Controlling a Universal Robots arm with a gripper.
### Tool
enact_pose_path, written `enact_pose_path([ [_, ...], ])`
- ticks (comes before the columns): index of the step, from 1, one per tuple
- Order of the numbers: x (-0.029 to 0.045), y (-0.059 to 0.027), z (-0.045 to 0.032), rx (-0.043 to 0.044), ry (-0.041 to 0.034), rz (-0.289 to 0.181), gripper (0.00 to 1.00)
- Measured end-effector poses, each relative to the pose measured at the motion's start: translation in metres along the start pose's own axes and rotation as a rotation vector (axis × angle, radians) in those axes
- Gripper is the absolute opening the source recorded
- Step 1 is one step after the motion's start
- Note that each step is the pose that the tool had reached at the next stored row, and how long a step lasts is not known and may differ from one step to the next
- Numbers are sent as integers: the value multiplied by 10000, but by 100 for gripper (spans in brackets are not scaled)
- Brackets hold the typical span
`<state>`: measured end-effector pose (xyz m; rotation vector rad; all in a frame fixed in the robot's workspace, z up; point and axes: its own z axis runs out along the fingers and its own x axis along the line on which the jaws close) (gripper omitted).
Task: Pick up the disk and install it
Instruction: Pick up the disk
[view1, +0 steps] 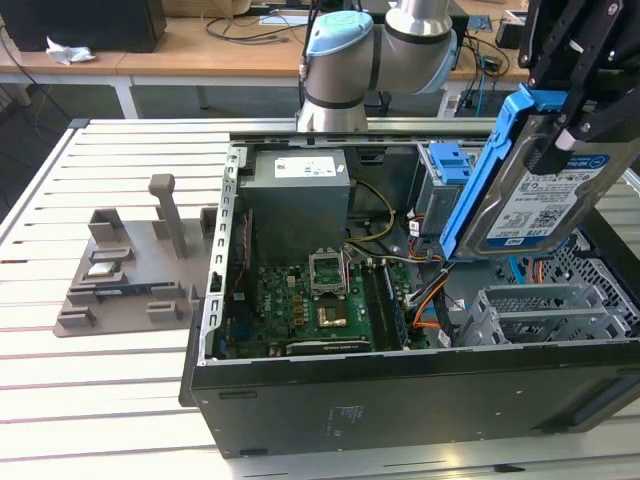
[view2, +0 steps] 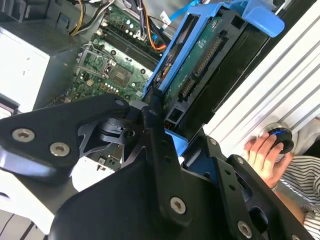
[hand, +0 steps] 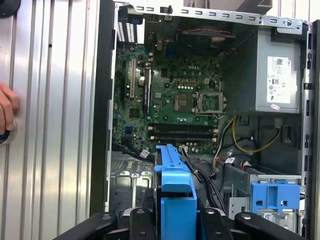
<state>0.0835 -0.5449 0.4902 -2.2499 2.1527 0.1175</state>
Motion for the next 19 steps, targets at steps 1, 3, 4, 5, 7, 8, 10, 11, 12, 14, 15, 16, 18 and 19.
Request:
enact_pose_path([
  [1,14,-15,0,-4,0,1,36],
  [3,62,-66,-2,-16,-1,2,36],
  [4,71,-77,-2,-18,-1,2,36],
  [5,87,-97,-2,-21,-1,2,36],
  [7,103,-123,-3,-26,-1,2,36],
  [8,115,-143,-3,-31,-2,2,36],
  [10,135,-174,-4,-36,-1,3,36],
  [11,150,-197,-3,-39,-3,3,36],
  [12,157,-208,-4,-41,-2,2,36],
  [14,172,-230,-4,-44,-2,3,36],
  [15,179,-238,-4,-45,-3,4,36],
  [16,184,-245,-3,-45,-3,3,36],
  [18,197,-260,-3,-46,-3,3,36],
  [19,202,-265,-3,-47,-2,4,36],
])
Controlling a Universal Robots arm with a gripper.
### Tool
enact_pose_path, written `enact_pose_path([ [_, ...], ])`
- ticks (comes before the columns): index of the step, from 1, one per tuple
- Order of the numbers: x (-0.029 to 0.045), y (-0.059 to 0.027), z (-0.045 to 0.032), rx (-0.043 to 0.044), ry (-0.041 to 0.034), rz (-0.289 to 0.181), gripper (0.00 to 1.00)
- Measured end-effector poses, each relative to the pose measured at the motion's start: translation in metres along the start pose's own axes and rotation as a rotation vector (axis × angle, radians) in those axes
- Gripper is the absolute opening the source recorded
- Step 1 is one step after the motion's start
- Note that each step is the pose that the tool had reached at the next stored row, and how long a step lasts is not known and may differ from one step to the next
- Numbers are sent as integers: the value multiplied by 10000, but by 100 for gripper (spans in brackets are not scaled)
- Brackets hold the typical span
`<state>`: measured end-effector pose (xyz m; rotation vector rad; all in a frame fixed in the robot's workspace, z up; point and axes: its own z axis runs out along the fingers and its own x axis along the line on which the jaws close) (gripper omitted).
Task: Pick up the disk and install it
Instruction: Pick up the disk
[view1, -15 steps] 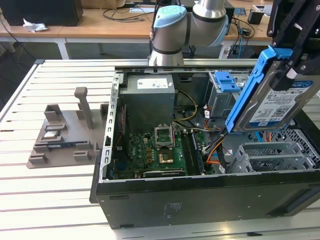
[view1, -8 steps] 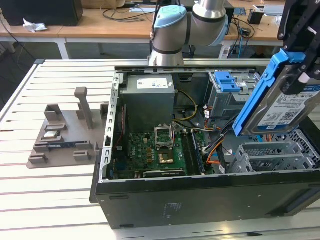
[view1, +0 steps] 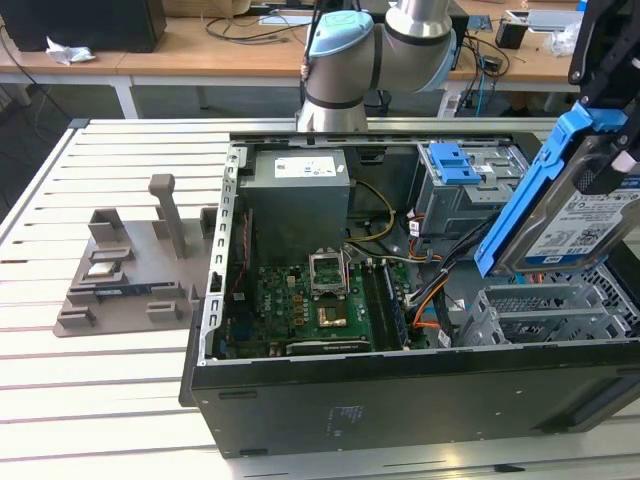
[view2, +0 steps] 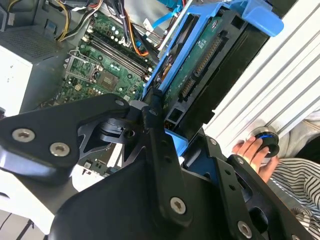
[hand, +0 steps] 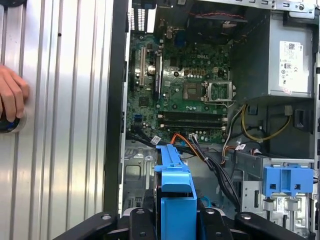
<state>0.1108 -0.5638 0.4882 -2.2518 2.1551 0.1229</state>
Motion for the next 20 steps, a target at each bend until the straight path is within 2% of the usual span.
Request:
enact_pose_path([
  [6,29,-23,4,5,-4,75,36],
  [15,33,-39,6,7,-5,97,36],
  [18,34,-45,11,26,-11,363,36],
  [20,37,-84,18,32,-17,439,36],
])
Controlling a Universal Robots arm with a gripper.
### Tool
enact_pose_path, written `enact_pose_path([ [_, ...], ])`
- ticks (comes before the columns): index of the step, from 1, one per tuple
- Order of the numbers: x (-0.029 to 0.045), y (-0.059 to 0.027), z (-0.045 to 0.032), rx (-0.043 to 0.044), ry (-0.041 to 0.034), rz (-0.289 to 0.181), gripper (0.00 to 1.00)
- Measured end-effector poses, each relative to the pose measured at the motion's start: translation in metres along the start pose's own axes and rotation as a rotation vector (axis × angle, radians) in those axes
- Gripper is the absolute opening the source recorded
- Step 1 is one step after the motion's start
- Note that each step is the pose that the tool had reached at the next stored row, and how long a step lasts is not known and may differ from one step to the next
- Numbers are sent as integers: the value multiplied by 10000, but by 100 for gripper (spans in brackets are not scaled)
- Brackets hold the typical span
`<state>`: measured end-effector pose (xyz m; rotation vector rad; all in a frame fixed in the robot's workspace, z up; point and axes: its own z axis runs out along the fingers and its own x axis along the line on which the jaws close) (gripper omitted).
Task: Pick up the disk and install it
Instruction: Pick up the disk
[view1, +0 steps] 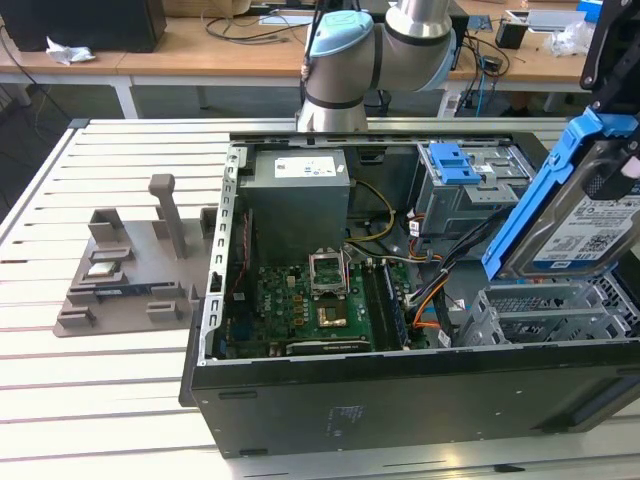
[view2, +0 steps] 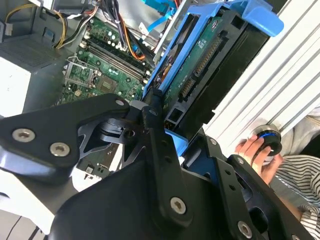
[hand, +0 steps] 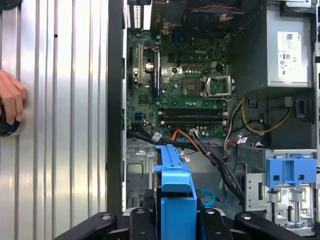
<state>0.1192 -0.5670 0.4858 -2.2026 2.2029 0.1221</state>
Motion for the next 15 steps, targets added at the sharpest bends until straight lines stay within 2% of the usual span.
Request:
enact_pose_path([
  [2,2,-38,12,-3,3,-3,36],
  [12,27,-141,181,-23,23,-5,36],
  [15,29,-150,207,-23,23,-3,36],
])
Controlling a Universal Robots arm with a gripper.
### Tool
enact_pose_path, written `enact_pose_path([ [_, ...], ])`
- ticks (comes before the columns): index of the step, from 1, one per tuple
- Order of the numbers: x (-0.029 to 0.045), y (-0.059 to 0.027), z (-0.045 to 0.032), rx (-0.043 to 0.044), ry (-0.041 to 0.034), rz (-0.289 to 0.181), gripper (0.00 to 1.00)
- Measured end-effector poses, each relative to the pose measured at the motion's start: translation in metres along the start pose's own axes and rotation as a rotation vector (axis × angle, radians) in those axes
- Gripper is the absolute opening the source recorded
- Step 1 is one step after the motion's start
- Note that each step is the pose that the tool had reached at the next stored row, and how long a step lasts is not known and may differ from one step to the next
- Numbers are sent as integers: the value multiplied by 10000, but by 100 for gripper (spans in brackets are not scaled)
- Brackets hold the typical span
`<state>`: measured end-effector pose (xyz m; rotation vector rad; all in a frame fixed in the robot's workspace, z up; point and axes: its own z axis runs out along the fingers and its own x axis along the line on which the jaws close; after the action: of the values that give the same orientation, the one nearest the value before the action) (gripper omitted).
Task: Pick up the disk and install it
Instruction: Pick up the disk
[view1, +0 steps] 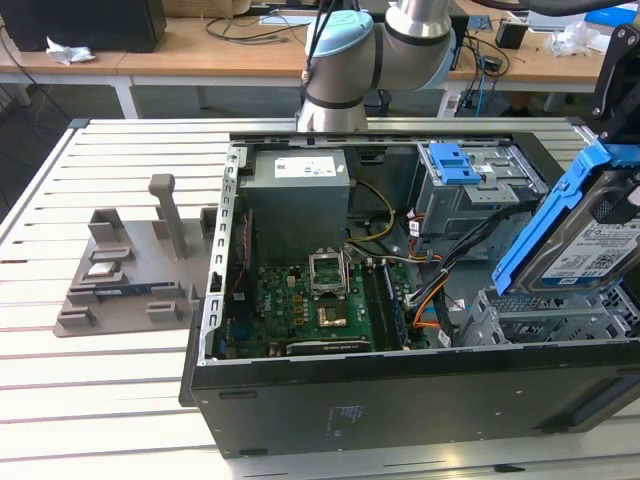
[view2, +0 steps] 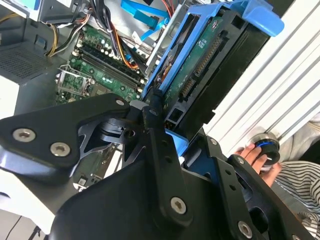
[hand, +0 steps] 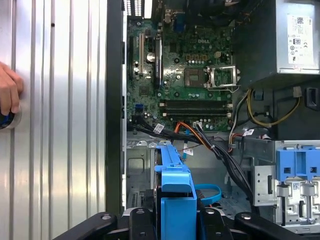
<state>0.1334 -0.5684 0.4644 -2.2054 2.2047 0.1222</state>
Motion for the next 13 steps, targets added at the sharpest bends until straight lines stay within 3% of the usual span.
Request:
enact_pose_path([
  [13,0,-4,7,0,0,-1,36],
])
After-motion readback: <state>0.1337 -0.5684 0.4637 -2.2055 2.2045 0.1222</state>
